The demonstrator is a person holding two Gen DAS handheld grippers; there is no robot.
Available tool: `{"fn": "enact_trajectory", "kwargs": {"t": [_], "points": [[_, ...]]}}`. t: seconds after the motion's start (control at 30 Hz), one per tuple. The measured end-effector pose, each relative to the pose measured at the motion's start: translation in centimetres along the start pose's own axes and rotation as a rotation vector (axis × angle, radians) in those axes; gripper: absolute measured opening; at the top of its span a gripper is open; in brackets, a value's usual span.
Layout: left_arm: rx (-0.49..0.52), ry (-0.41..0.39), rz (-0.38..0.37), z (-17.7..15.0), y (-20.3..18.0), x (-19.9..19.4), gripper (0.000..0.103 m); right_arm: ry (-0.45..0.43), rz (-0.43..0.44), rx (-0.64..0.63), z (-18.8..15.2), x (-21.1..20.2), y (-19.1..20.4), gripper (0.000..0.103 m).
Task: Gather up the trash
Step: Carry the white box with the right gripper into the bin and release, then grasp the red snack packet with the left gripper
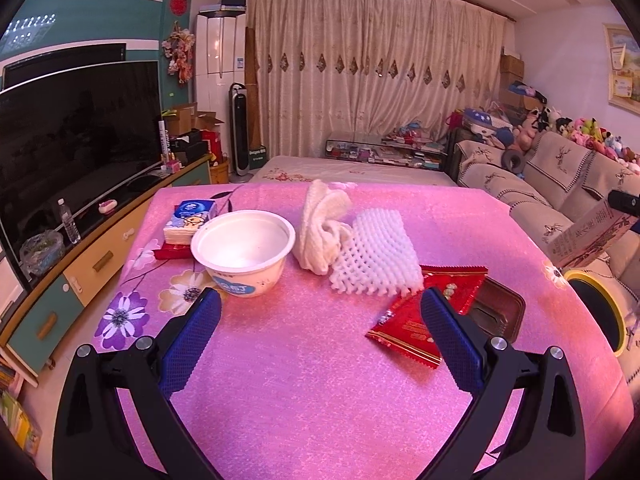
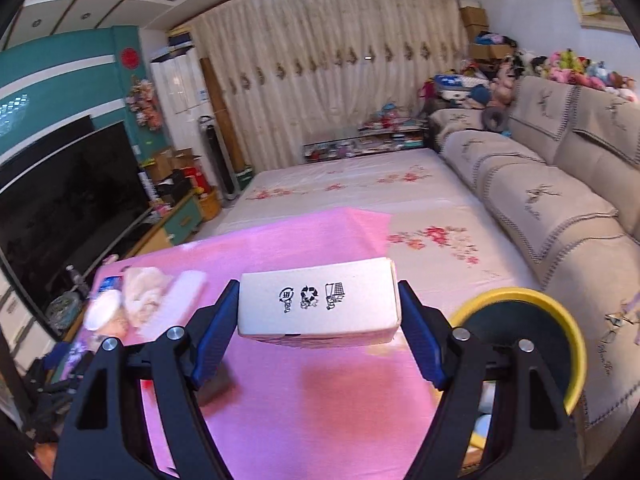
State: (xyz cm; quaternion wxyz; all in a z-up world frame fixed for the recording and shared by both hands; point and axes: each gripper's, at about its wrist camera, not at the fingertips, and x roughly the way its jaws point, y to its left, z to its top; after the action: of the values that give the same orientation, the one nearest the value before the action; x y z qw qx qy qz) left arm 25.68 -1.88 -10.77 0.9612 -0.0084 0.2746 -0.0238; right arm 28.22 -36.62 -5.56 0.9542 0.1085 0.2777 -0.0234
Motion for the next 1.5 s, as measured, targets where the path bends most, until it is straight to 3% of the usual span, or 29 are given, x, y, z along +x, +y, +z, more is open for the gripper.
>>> {"fn": "enact_trajectory", "kwargs": {"t": [0.23, 0.37, 0.6, 0.73, 0.9, 1.3, 1.5], "points": [[0.046, 0.028, -0.131, -0.3, -1.7, 0.4, 0.098, 0.054, -0.205, 0.106, -2.2, 1.2, -9.9, 0.073], [0.091, 0.042, -0.175, -0.5, -3.3, 0.8, 0.098, 0.092, -0.254, 0.141, -3.5, 2.9, -13.7, 0.073], [0.11, 0.112, -0.201, -0.6, -5.0, 2.4, 0.098, 0.159, -0.257, 0.161, -5.0, 5.9, -16.2, 0.074], [0.106, 0.149, -0.219, -0.2, -5.6, 3.3, 0.096, 0.137, -0.246, 0.182, -5.4, 5.6, -16.7, 0.076], [0.174, 0.156, -0.193, 0.2, -6.8, 4.0, 0.092, 0.117, -0.225, 0.184, -5.4, 5.0, -16.9, 0.077], [0.322, 0.259, -0.166, -0.8, -8.4, 6.5, 0.062, 0.119, -0.203, 0.213, -6.0, 4.4, -17.7, 0.077], [0.317, 0.289, -0.181, -1.2, -8.0, 7.6, 0.043, 0.124, -0.193, 0.217, -6.4, 4.6, -17.6, 0.077]]}}
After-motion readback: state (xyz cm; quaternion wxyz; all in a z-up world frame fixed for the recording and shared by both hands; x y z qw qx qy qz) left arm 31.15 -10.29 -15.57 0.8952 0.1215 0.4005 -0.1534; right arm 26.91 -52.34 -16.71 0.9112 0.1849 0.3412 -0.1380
